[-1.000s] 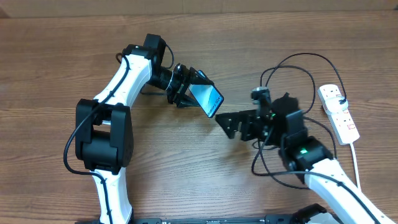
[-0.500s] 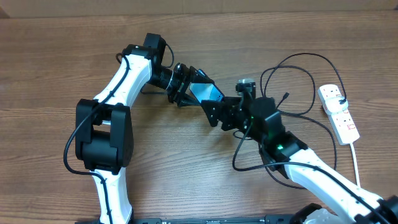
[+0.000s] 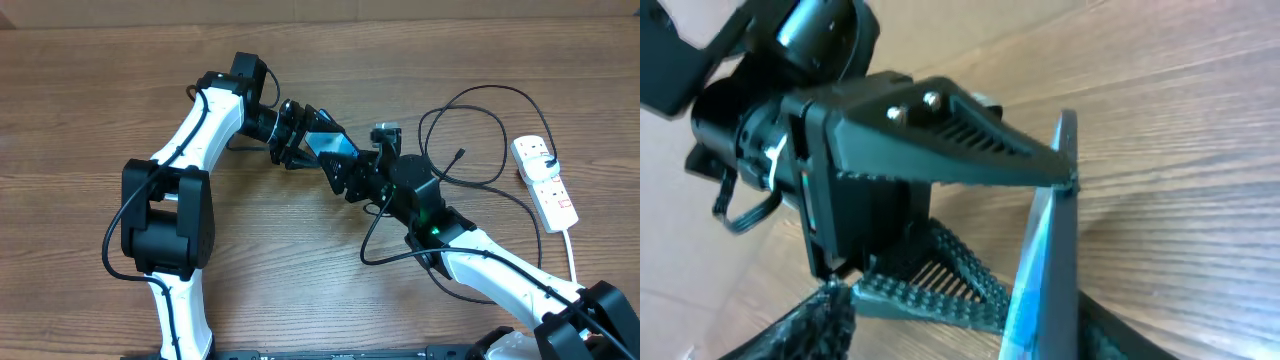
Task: Plug charger to phone and switch on socket
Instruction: 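Grasp the phone's other edge with the right gripper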
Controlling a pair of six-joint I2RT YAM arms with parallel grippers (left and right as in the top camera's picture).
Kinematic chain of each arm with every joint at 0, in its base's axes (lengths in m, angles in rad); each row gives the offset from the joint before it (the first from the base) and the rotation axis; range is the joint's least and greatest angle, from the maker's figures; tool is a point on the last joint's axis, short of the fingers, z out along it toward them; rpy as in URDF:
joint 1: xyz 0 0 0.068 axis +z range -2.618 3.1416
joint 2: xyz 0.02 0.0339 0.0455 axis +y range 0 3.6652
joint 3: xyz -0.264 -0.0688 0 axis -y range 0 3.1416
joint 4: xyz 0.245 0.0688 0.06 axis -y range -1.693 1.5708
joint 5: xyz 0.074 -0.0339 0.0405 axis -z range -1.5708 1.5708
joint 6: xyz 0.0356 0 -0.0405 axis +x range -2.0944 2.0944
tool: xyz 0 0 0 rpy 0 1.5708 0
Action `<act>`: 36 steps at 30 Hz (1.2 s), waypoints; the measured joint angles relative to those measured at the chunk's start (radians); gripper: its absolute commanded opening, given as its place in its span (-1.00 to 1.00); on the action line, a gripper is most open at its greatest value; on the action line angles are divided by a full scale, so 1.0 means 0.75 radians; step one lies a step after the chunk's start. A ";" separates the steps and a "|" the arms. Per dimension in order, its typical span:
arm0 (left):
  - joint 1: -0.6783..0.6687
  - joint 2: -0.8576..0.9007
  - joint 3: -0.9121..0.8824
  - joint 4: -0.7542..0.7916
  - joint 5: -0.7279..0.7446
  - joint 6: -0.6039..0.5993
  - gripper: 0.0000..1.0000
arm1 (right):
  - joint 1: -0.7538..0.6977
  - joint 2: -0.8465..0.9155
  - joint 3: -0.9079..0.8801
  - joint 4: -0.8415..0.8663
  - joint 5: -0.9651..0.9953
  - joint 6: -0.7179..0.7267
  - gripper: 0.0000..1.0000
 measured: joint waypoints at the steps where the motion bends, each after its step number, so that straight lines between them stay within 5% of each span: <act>1: -0.001 0.000 0.000 0.002 0.000 0.000 0.05 | -0.001 0.010 0.000 0.010 0.005 0.001 0.18; 23: -0.027 0.000 0.000 0.008 -0.005 -0.031 0.04 | 0.036 0.079 0.000 0.063 0.222 0.041 0.06; 36: -0.042 0.000 0.000 0.008 -0.012 -0.035 0.04 | 0.036 0.128 0.000 0.062 0.232 0.069 -0.35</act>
